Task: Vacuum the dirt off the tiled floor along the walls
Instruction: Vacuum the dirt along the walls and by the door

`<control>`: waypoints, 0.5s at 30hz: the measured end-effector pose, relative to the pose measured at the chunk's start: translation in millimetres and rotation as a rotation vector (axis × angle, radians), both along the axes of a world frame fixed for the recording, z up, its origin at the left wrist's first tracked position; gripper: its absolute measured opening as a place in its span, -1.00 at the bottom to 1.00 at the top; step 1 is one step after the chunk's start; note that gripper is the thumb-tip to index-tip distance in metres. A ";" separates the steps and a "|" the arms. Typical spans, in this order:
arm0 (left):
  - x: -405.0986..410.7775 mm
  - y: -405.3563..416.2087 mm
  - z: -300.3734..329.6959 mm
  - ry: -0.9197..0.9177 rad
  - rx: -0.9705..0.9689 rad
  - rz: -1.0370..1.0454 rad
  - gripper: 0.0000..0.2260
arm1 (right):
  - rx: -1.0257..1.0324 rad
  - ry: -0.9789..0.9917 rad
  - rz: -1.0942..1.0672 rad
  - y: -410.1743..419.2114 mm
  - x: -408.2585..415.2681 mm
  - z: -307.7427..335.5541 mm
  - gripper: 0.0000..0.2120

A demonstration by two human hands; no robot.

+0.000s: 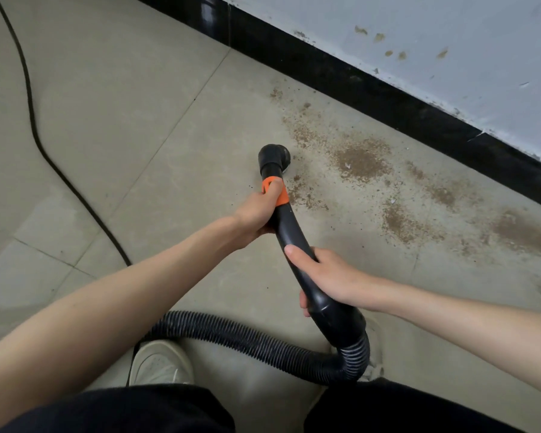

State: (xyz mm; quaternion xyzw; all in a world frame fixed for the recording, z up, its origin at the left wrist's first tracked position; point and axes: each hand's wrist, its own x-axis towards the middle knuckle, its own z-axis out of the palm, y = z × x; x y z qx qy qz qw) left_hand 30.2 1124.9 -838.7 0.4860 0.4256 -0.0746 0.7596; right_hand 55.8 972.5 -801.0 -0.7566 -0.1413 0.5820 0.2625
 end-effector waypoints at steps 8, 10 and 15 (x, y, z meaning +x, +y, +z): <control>-39.6 27.2 -0.6 0.100 0.026 0.271 -0.66 | 0.034 -0.187 0.302 41.0 -17.4 1.5 -0.55; -51.3 26.2 -4.4 0.092 0.033 0.356 -0.66 | 0.060 -0.184 0.408 45.4 -15.6 -0.5 -0.52; -71.6 10.8 -1.3 0.160 0.073 0.471 -0.66 | 0.106 -0.148 0.522 36.8 -25.4 0.3 -0.48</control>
